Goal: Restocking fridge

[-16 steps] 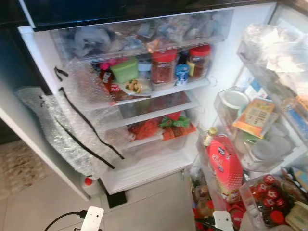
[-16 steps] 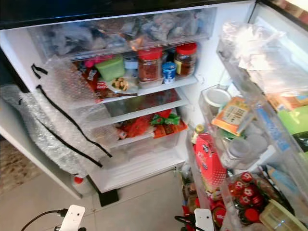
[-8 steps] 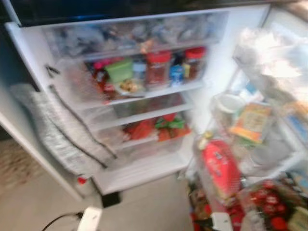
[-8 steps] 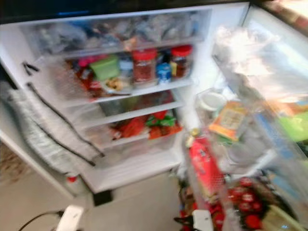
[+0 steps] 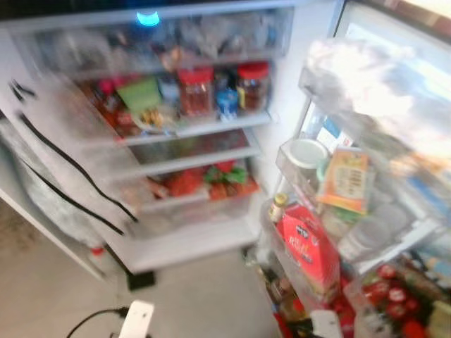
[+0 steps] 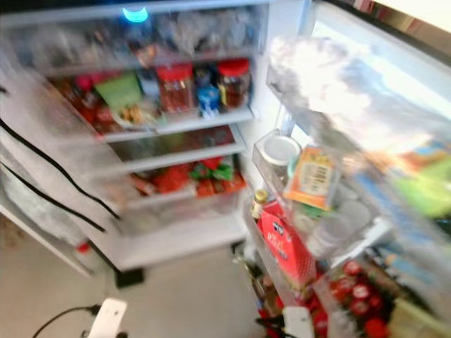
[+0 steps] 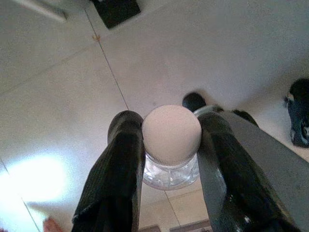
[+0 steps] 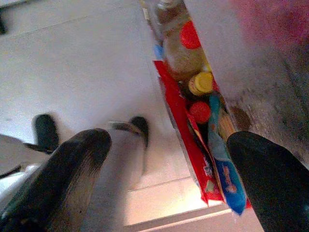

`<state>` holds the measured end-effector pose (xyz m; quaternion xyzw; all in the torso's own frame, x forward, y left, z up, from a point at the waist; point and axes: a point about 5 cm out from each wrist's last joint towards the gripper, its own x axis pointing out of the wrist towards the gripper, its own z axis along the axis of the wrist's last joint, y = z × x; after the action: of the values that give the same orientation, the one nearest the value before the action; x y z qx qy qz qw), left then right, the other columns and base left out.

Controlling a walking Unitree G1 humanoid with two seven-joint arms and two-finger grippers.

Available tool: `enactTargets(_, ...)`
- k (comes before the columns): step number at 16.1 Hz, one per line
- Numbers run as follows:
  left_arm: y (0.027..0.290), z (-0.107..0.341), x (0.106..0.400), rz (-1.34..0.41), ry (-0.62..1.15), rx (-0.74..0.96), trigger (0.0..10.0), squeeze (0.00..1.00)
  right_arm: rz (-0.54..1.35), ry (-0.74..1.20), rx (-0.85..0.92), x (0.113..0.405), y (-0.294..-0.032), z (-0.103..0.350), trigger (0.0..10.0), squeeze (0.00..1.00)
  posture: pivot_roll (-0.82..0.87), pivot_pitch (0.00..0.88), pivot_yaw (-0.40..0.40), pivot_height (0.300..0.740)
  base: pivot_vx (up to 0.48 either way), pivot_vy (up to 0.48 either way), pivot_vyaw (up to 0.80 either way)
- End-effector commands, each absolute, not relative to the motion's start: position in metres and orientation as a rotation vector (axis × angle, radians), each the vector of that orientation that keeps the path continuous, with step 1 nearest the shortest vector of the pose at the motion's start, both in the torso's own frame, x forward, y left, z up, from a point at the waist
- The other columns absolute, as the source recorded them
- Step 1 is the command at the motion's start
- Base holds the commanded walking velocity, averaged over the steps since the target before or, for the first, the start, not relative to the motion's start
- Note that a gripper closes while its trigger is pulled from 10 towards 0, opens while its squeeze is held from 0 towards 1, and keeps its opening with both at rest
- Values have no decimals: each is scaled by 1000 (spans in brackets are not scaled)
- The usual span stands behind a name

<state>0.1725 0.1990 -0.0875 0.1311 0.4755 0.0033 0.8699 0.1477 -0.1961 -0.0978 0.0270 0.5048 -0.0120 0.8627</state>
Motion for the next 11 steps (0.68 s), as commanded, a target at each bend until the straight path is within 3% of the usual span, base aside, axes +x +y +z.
enactTargets(1, 200, -88, 171, 10, 993, 291, 10000, 0, -31, 1067, 66, 144, -195, -99, 10000, 0, -161, 74, -16, 740, 0, 0, 0)
enactTargets(5, 201, -46, 236, 29, 667, 291, 10000, 0, -22, 1072, 86, 143, -195, -100, 10000, 0, -161, 76, -17, 740, 0, 0, 0)
enactTargets(7, 193, -7, 271, 39, 363, 210, 10000, 0, -44, 1071, 87, 143, -195, -100, 10000, 0, -164, 76, -16, 740, 0, 0, 0)
enactTargets(11, 165, 34, 288, -38, 71, 134, 10000, 0, -43, 1075, 83, 143, -195, -100, 10000, 0, -161, 75, -14, 740, 0, 0, 0)
